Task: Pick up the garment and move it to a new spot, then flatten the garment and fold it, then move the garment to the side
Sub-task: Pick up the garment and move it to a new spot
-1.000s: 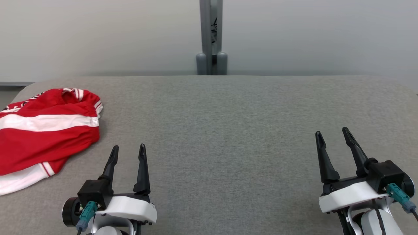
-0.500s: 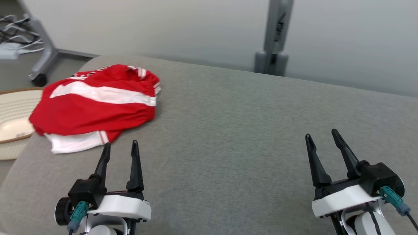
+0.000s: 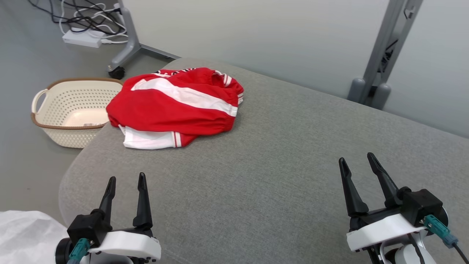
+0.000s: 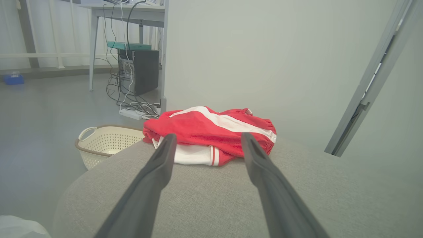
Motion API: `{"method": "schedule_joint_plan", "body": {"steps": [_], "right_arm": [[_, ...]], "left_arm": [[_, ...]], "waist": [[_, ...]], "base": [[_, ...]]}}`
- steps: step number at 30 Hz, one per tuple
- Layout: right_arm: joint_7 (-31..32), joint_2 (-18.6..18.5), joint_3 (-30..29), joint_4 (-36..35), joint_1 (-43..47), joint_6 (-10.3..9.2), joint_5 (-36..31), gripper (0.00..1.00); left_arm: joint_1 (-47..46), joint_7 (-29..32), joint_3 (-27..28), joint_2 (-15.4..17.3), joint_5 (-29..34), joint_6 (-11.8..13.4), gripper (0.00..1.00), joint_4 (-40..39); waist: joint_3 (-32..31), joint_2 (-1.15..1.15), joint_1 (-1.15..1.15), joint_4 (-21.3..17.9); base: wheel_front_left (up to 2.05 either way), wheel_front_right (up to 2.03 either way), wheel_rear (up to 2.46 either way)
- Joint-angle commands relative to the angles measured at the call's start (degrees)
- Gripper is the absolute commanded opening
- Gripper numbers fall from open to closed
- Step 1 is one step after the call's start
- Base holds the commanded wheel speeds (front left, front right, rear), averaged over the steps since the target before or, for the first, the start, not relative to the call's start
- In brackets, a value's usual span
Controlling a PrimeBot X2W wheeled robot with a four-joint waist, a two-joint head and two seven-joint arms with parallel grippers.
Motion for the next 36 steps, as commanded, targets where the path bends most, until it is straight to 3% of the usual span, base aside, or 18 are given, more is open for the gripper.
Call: {"method": "schedule_joint_plan", "body": {"steps": [1,6,10,13,22,26,29,36], "right_arm": [[-0.26,-0.49,-0.15,-0.27,0.16,0.13,0.56,1.00],[-0.26,-0.50,0.54,-0.10,-0.26,0.12,0.56,1.00],[-0.26,-0.49,0.80,-0.02,-0.22,0.13,0.53,1.00],[-0.26,-0.49,0.89,-0.04,0.06,0.13,0.43,1.00],[-0.26,-0.50,1.33,-0.61,-1.65,0.13,-3.14,1.00],[-0.26,-0.50,1.93,-1.14,-3.66,0.13,-6.00,1.00],[-0.26,-0.51,2.60,-2.05,-5.18,0.12,-7.14,1.00],[-0.26,-1.56,4.56,-3.83,-9.12,0.12,-9.28,1.00]], "left_arm": [[-0.04,-0.07,0.56,0.23,0.22,-0.47,1.00,-0.07],[0.10,-0.06,1.47,0.20,-0.15,-0.71,1.00,-0.52],[0.42,-0.06,1.30,0.20,-0.91,-3.33,1.00,-0.40],[0.60,-0.07,2.21,0.24,-1.40,-3.91,1.00,-0.74],[-2.97,-0.06,7.82,0.20,-1.16,-2.90,1.00,-3.29],[-6.92,-0.06,10.77,0.21,0.44,-4.16,1.00,-1.82],[-11.50,-0.07,12.62,0.35,1.17,-6.96,1.00,2.37],[-27.82,2.34,12.82,6.31,1.55,-10.78,1.00,21.98]], "waist": [[-0.49,0.00,0.00,1.30],[-0.33,0.00,0.00,1.51],[-0.48,0.00,0.00,1.39],[-0.41,0.00,0.00,0.83],[3.74,0.00,0.00,-2.05],[7.24,0.00,0.00,-4.41],[9.84,0.00,0.00,-6.04],[16.11,0.00,0.00,-9.89]], "base": [[0.00,0.00,0.00],[0.00,0.00,0.00],[0.00,0.00,0.00],[0.00,0.00,0.00],[0.00,0.00,0.00],[0.00,0.00,0.00],[0.00,0.00,0.00],[0.00,0.00,0.00]]}}
